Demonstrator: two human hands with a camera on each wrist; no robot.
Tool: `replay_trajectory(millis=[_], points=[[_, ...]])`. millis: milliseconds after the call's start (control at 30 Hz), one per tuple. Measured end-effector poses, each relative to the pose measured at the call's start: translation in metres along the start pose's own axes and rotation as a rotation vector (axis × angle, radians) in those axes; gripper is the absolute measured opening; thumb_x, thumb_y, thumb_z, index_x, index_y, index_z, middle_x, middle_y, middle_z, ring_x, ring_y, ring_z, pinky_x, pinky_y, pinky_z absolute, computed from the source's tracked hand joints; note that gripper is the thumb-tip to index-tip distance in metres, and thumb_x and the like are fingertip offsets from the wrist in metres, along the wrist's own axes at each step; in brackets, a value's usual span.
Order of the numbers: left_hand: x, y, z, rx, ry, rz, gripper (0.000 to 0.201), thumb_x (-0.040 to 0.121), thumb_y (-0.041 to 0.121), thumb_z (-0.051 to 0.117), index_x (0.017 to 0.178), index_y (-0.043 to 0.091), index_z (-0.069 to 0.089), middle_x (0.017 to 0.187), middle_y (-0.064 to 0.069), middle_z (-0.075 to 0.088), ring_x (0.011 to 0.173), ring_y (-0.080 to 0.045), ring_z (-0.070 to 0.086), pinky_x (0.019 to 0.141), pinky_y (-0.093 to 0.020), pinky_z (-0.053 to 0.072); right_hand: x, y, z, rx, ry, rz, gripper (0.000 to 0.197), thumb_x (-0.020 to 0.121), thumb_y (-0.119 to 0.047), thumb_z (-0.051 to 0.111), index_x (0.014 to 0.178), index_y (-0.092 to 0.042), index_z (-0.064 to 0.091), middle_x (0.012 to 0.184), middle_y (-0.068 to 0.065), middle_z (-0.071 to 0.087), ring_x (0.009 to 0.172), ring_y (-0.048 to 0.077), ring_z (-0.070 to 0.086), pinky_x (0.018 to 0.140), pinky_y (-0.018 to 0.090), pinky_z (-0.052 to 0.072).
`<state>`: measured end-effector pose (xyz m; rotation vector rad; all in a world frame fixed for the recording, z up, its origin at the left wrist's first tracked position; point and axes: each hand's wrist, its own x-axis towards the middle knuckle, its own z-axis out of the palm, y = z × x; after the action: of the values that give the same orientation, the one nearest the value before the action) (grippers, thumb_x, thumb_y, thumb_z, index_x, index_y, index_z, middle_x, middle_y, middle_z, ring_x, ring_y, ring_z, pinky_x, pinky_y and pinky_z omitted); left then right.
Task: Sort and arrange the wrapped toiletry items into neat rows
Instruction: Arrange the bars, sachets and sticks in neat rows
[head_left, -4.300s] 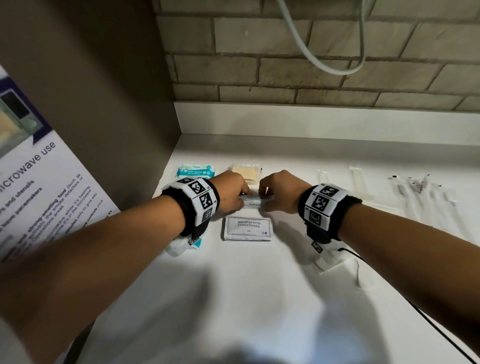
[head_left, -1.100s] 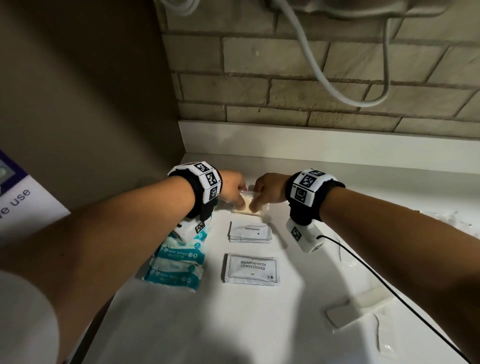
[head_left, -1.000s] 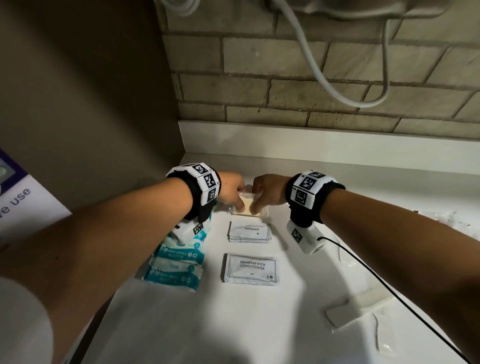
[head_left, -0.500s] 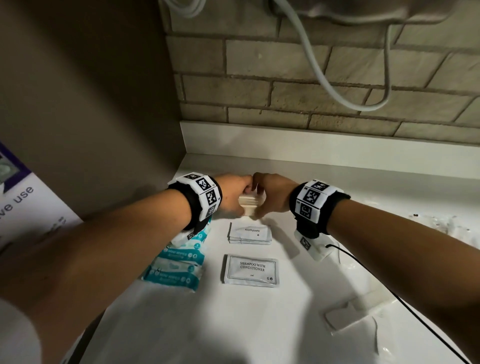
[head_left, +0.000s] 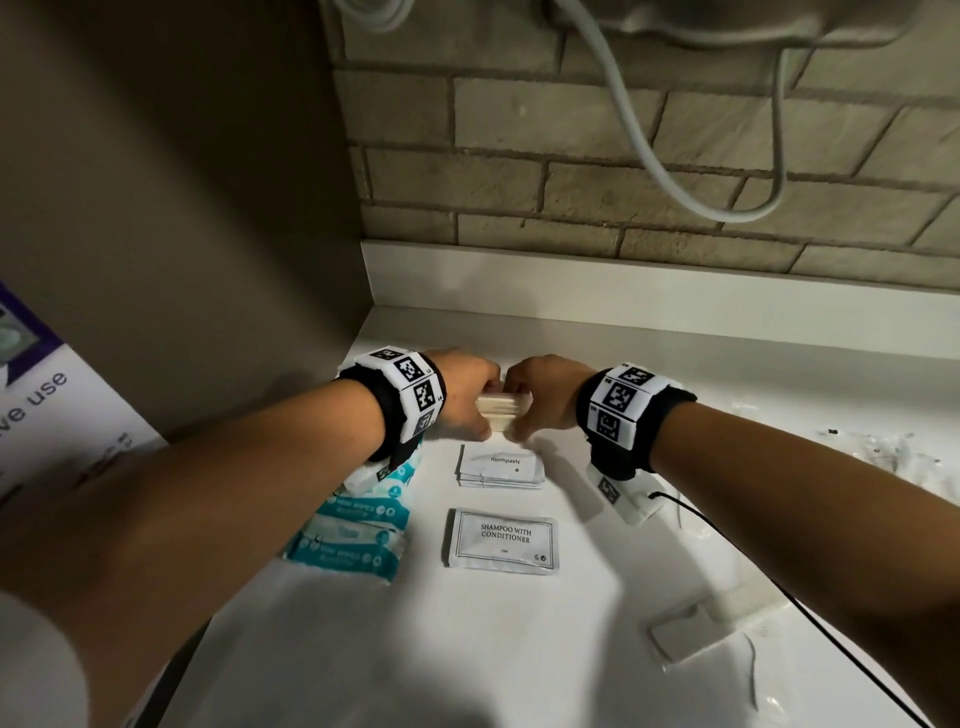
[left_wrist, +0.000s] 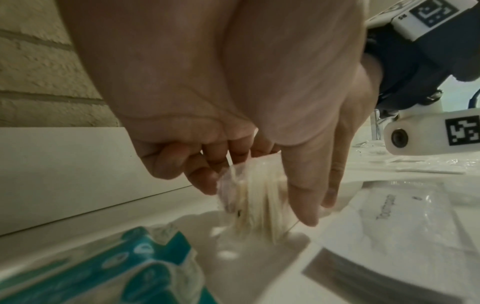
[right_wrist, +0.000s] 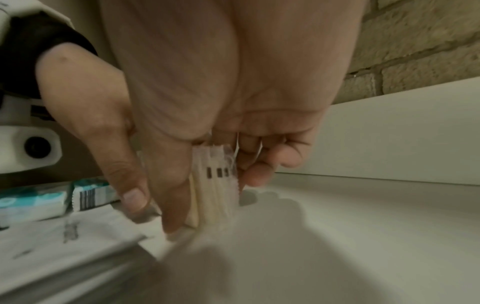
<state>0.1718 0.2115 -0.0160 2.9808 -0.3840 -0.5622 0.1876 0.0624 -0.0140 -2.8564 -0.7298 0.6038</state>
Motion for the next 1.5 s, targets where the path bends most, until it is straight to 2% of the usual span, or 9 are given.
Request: replay_trajectory(millis=[167,300,400,600,800,1067,1233,1333,1500], points=[[0.001,0.000,-0.004,-0.014,0.010,0.009,0.029,0.069,0.040,0.072,0.094,0.029,0.061,0.088,0.003,0.067,0.079,-0.022,0.064,0.074,-0.034,0.055,0.001,0.003,-0.001,0.011,0.042,-0.003,0.039,0.070,-0.033,0.077,0.105,-0.019,0.065,0.099,0.003,0.069,0.088,0.023,0.061,0.071,0.027,0.043],[-0.001,0.000,-0.005,-0.028,0.012,0.024,0.035,0.066,0.042,0.075,0.094,0.032,0.058,0.087,0.006,0.067,0.078,-0.019,0.065,0.074,-0.034,0.056,-0.001,0.005,-0.002,0.012,0.029,0.007,0.048,0.067,-0.035,0.080,0.109,-0.020,0.063,0.100,0.001,0.066,0.092,0.022,0.061,0.073,0.027,0.043],[-0.002,0.001,0.000,-0.032,0.011,0.025,0.037,0.065,0.043,0.077,0.096,0.032,0.058,0.089,0.008,0.066,0.078,-0.017,0.064,0.073,-0.032,0.056,0.000,0.005,0.001,0.019,0.011,0.009,0.050,0.067,-0.035,0.081,0.110,-0.020,0.063,0.103,0.001,0.067,0.087,0.019,0.056,0.073,0.027,0.042],[-0.002,0.001,-0.002,-0.012,0.030,0.020,0.032,0.067,0.043,0.075,0.091,0.031,0.056,0.089,0.004,0.065,0.078,-0.020,0.063,0.072,-0.032,0.054,0.000,0.006,0.003,0.009,0.037,0.000,0.041,0.070,-0.036,0.078,0.105,-0.019,0.063,0.090,-0.002,0.061,0.083,0.021,0.055,0.070,0.026,0.040],[-0.002,-0.001,-0.008,-0.047,0.050,0.024,0.034,0.067,0.042,0.077,0.094,0.030,0.061,0.090,0.004,0.068,0.079,-0.020,0.063,0.074,-0.034,0.054,-0.001,0.008,-0.002,0.028,0.062,0.007,0.039,0.070,-0.035,0.080,0.100,-0.016,0.063,0.088,0.000,0.060,0.082,0.022,0.055,0.070,0.028,0.040],[-0.004,-0.011,-0.008,-0.216,0.064,-0.011,0.046,0.075,0.037,0.079,0.115,0.020,0.063,0.107,0.002,0.065,0.097,-0.020,0.062,0.088,-0.031,0.050,0.001,0.010,-0.004,0.063,0.049,0.030,0.043,0.070,-0.037,0.081,0.100,-0.012,0.064,0.087,0.002,0.060,0.083,0.023,0.054,0.069,0.026,0.037],[-0.006,-0.014,-0.008,-0.288,0.114,-0.030,0.042,0.075,0.031,0.080,0.111,0.015,0.063,0.096,0.002,0.059,0.084,-0.015,0.055,0.069,-0.024,0.043,0.001,0.011,-0.004,0.145,0.055,0.054,0.061,0.066,-0.038,0.085,0.116,-0.011,0.060,0.110,0.003,0.063,0.097,0.022,0.057,0.079,0.028,0.044],[-0.005,-0.015,-0.011,-0.308,0.100,-0.048,0.037,0.076,0.030,0.080,0.107,0.015,0.064,0.092,0.003,0.059,0.081,-0.014,0.054,0.067,-0.024,0.042,-0.002,0.012,-0.007,0.223,0.058,0.062,0.063,0.066,-0.035,0.086,0.117,-0.010,0.059,0.105,-0.002,0.057,0.090,0.016,0.052,0.075,0.023,0.039],[-0.005,-0.015,-0.015,-0.354,0.059,-0.085,0.041,0.079,0.030,0.077,0.112,0.016,0.059,0.096,0.001,0.059,0.085,-0.018,0.056,0.073,-0.028,0.045,0.001,0.014,-0.011,0.420,-0.058,0.132,0.063,0.072,-0.026,0.083,0.123,-0.003,0.054,0.101,0.006,0.063,0.062,0.011,0.062,0.058,0.017,0.052]])
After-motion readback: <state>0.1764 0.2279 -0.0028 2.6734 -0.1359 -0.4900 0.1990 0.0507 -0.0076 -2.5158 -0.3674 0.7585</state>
